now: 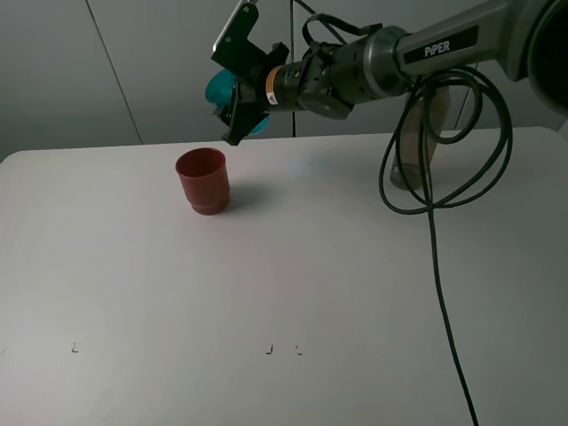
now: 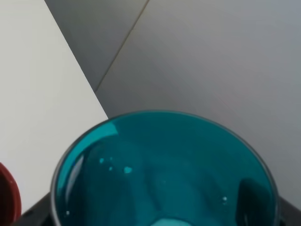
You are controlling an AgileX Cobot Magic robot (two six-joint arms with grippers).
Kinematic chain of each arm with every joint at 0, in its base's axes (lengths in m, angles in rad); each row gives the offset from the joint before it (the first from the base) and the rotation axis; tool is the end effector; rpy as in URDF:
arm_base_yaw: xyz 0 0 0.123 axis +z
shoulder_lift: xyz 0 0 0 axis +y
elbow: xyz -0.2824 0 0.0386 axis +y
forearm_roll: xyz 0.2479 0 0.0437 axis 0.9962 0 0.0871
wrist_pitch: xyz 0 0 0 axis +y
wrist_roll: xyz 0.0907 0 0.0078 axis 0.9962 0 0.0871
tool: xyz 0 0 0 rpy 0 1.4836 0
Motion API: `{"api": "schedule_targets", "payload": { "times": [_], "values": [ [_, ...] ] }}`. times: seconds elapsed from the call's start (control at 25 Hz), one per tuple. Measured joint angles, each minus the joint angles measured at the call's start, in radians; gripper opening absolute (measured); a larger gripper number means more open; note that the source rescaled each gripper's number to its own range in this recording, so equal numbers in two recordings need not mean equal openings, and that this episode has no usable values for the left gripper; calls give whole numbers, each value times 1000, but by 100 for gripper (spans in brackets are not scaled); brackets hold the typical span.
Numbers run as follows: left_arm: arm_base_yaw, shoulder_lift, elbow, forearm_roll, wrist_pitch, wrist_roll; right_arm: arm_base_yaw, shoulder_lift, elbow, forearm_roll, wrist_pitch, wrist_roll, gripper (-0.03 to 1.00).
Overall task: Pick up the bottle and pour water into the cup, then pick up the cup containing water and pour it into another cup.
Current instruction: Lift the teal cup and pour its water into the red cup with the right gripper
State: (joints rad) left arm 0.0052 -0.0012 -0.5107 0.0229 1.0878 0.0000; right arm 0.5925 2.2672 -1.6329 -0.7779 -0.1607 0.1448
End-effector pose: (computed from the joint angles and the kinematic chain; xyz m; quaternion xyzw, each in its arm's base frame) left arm -0.0074 0.0018 0.2780 -0.0029 0.8571 0.0128 0.5150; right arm 0.4244 0.2979 0.1652 -0.5063 0.6721 0.0382 0.5389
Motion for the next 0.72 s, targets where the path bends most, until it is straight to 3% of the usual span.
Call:
{"api": "schedule_targets", "payload": {
  "times": [0.72],
  "values": [
    [0,0,0,-2,0,0,33,0,-4,-23,50,-131,14]
  ]
}}
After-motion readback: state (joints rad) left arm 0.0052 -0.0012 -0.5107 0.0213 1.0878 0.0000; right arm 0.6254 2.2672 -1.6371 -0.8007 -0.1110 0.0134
